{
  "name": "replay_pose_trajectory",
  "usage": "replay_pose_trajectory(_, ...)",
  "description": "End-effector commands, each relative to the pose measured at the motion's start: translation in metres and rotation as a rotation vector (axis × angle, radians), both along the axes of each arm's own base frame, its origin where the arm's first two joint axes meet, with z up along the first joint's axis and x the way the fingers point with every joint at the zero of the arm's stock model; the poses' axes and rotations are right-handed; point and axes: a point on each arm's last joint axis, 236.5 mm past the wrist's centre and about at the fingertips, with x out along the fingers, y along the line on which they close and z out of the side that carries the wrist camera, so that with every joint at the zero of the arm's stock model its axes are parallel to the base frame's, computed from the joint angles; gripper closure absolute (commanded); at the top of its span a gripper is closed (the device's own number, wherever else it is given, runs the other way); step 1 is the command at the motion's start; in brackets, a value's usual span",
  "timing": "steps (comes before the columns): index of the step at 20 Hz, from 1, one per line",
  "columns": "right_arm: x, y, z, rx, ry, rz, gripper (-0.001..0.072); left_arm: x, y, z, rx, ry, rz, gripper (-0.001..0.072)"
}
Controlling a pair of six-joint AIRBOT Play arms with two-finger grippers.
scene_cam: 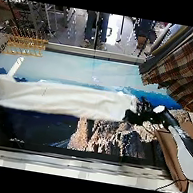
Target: Fold the clothes and pants, and hang the long-sleeved shirts on hangers.
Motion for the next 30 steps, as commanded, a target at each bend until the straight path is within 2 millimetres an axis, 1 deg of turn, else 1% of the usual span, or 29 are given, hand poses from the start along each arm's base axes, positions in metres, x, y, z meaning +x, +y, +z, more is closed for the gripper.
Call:
replay_pose_trajectory(1,-0.093,0.001,0.004,-0.023,0.201,0.23,0.0685,-0.109,0.046,0.006,0.145,0.36,-0.117,0.0686)
replay_pose_trajectory(2,-0.114,0.004,0.005,-0.016,0.229,0.241,0.0685,-0.125,0.051,0.011,0.154,0.405,-0.146,0.0686)
replay_pose_trajectory(4,-0.146,0.011,0.008,0.0,0.257,0.253,0.0683,-0.146,0.047,0.016,0.115,0.448,-0.204,0.0682)
replay_pose_trajectory(5,-0.155,0.012,0.014,0.007,0.261,0.264,0.0635,-0.152,0.044,0.017,0.094,0.464,-0.204,0.0678)
replay_pose_trajectory(6,-0.156,0.01,0.021,-0.006,0.24,0.279,0.041,-0.154,0.044,0.019,0.087,0.462,-0.197,0.0547)
replay_pose_trajectory(7,-0.15,0.003,0.028,-0.03,0.192,0.282,0.0203,-0.152,0.043,0.022,0.088,0.449,-0.195,0.0312)
replay_pose_trajectory(8,-0.139,-0.008,0.034,-0.062,0.143,0.253,0.0176,-0.147,0.043,0.028,0.093,0.429,-0.182,0.0103)
replay_pose_trajectory(9,-0.126,-0.024,0.037,-0.088,0.101,0.2,0.0173,-0.138,0.045,0.038,0.099,0.392,-0.152,0.0055)
replay_pose_trajectory(10,-0.114,-0.042,0.036,-0.1,0.07,0.125,0.0173,-0.124,0.045,0.05,0.102,0.334,-0.136,0.0055)
replay_pose_trajectory(11,-0.104,-0.059,0.033,-0.099,0.055,0.049,0.0174,-0.105,0.042,0.068,0.097,0.25,-0.126,0.0055)
replay_pose_trajectory(12,-0.098,-0.071,0.029,-0.082,0.046,0.0,0.0175,-0.086,0.037,0.087,0.089,0.161,-0.12,0.0055)
replay_pose_trajectory(13,-0.091,-0.078,0.024,-0.042,0.033,-0.036,0.0193,-0.064,0.029,0.109,0.072,0.056,-0.118,0.0056)
replay_pose_trajectory(14,-0.083,-0.078,0.021,0.018,0.016,-0.055,0.0195,-0.044,0.019,0.129,0.042,-0.045,-0.121,0.0057)
replay_pose_trajectory(15,-0.075,-0.072,0.018,0.089,-0.007,-0.062,0.0195,-0.025,0.005,0.148,0.0,-0.15,-0.128,0.0062)
replay_pose_trajectory(16,-0.068,-0.069,0.013,0.131,-0.02,-0.065,0.0195,-0.01,-0.01,0.163,-0.044,-0.239,-0.155,0.0064)
replay_pose_trajectory(17,-0.063,-0.07,0.003,0.143,-0.02,-0.066,0.0195,0.001,-0.022,0.174,-0.094,-0.309,-0.173,0.0075)
replay_pose_trajectory(18,-0.059,-0.07,-0.006,0.15,-0.012,-0.066,0.0195,0.008,-0.032,0.181,-0.133,-0.347,-0.182,0.0191)
replay_pose_trajectory(19,-0.054,-0.07,-0.013,0.165,-0.013,-0.055,0.0195,0.01,-0.039,0.183,-0.151,-0.353,-0.194,0.0311)
replay_pose_trajectory(20,-0.049,-0.069,-0.018,0.179,-0.01,-0.05,0.0195,0.01,-0.045,0.182,-0.16,-0.341,-0.209,0.0387)
replay_pose_trajectory(21,-0.044,-0.064,-0.022,0.198,-0.004,-0.04,0.0195,0.009,-0.056,0.18,-0.182,-0.324,-0.239,0.0516)
replay_pose_trajectory(22,-0.04,-0.054,-0.025,0.222,-0.008,-0.015,0.0195,0.008,-0.069,0.178,-0.203,-0.306,-0.283,0.067)
replay_pose_trajectory(23,-0.036,-0.041,-0.029,0.241,-0.006,0.012,0.0206,0.009,-0.086,0.176,-0.215,-0.294,-0.35,0.0682)
replay_pose_trajectory(24,-0.035,-0.027,-0.033,0.255,0.0,0.042,0.0269,0.012,-0.104,0.173,-0.233,-0.28,-0.393,0.0683)
replay_pose_trajectory(25,-0.035,-0.016,-0.037,0.25,0.008,0.079,0.0494,0.017,-0.127,0.168,-0.254,-0.264,-0.442,0.0683)
replay_pose_trajectory(26,-0.034,-0.012,-0.036,0.239,0.005,0.094,0.0636,0.021,-0.154,0.16,-0.271,-0.249,-0.515,0.0684)
replay_pose_trajectory(27,-0.031,-0.014,-0.03,0.234,0.003,0.098,0.0682,0.022,-0.181,0.152,-0.294,-0.227,-0.582,0.0683)
replay_pose_trajectory(28,-0.029,-0.024,-0.023,0.199,0.006,0.086,0.0683,0.021,-0.211,0.142,-0.322,-0.2,-0.651,0.0683)
replay_pose_trajectory(29,-0.027,-0.043,-0.014,0.116,0.004,0.07,0.0684,0.017,-0.24,0.132,-0.351,-0.171,-0.714,0.0684)
replay_pose_trajectory(30,-0.025,-0.068,-0.006,0.008,0.0,0.041,0.0684,0.011,-0.27,0.121,-0.383,-0.134,-0.778,0.0683)
